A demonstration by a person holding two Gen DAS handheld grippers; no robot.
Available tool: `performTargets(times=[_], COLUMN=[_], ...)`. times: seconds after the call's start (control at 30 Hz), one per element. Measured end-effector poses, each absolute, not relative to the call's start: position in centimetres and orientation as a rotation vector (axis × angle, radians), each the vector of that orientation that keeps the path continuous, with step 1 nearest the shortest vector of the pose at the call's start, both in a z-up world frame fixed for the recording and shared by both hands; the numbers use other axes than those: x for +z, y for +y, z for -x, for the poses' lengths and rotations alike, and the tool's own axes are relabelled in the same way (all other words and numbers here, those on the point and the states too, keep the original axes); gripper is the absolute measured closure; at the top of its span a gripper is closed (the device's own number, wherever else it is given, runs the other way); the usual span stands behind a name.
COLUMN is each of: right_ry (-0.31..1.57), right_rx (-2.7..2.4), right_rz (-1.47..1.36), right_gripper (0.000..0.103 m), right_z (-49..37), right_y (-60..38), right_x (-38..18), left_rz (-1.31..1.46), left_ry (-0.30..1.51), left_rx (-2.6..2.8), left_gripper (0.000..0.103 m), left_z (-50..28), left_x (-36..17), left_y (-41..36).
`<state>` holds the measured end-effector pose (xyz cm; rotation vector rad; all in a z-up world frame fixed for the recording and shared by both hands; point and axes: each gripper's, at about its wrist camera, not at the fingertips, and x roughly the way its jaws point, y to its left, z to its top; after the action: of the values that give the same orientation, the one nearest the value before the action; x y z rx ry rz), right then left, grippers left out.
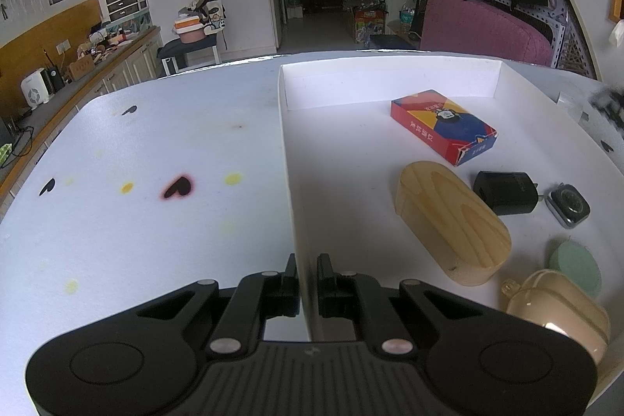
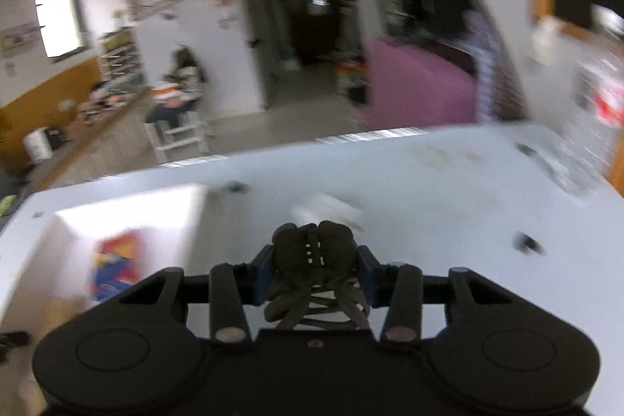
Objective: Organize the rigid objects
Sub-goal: 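Carry the coiled cable into the white box and release it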
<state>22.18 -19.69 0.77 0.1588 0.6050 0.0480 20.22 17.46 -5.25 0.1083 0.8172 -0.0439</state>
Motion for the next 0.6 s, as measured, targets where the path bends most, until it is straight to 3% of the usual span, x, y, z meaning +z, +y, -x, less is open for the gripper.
performTargets(times=[0.23, 0.6], right_ry=[0.585, 0.733], right_rx=[0.22, 0.219], right_rz=[-0.102, -0.077], right_gripper=[0.058, 0.058], right_z=[-25.4, -31.3], right_y=[-12.3, -7.1], right_x=[3.2, 0.3], left_rz=[-0.111, -0.11], left_ry=[0.812, 0.806], left_rx=[-0.045, -0.043], left_gripper=[0.096, 0.096], left_z=[-20.2, -20.1], left_x=[-5.3, -5.5], left_y=[17.5, 17.4])
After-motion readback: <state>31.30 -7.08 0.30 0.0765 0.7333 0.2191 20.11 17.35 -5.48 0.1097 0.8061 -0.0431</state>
